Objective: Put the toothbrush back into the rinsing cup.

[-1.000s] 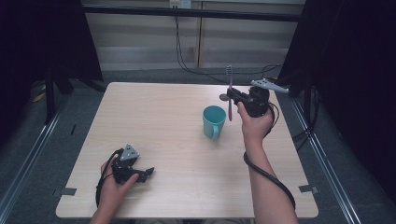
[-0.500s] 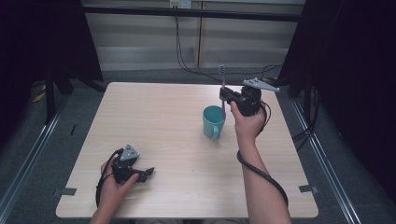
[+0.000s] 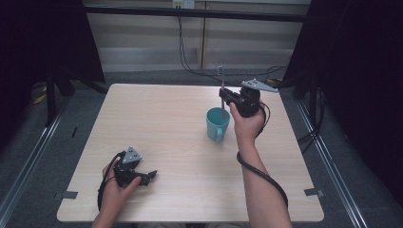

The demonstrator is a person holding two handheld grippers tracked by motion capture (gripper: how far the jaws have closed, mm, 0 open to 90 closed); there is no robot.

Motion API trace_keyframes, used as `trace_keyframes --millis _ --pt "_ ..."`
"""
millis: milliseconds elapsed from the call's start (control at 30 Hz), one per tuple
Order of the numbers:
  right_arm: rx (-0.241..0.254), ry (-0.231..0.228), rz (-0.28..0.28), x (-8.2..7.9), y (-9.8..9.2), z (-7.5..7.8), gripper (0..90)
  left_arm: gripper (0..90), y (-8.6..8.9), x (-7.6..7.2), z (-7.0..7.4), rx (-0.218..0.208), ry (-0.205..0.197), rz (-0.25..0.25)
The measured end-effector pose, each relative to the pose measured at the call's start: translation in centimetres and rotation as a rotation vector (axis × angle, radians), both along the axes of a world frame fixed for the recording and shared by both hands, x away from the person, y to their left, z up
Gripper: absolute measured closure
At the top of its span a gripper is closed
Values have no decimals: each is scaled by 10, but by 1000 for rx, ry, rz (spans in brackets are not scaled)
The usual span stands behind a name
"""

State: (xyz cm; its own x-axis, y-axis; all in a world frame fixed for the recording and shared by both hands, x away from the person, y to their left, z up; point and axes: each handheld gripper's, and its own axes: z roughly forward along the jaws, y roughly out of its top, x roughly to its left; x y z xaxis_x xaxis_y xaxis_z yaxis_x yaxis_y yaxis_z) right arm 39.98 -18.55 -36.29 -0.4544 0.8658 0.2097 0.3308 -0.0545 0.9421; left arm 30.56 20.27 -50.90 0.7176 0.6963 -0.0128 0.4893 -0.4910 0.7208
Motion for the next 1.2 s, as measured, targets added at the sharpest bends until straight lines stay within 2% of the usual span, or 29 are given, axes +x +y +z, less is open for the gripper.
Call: trace_keyframes --millis 500,1200 --pt "20 -8 3 11 1 -11 818 144 0 0 0 -1 0 1" --pt "43 -11 4 18 -2 -30 818 144 0 0 0 1 1 -1"
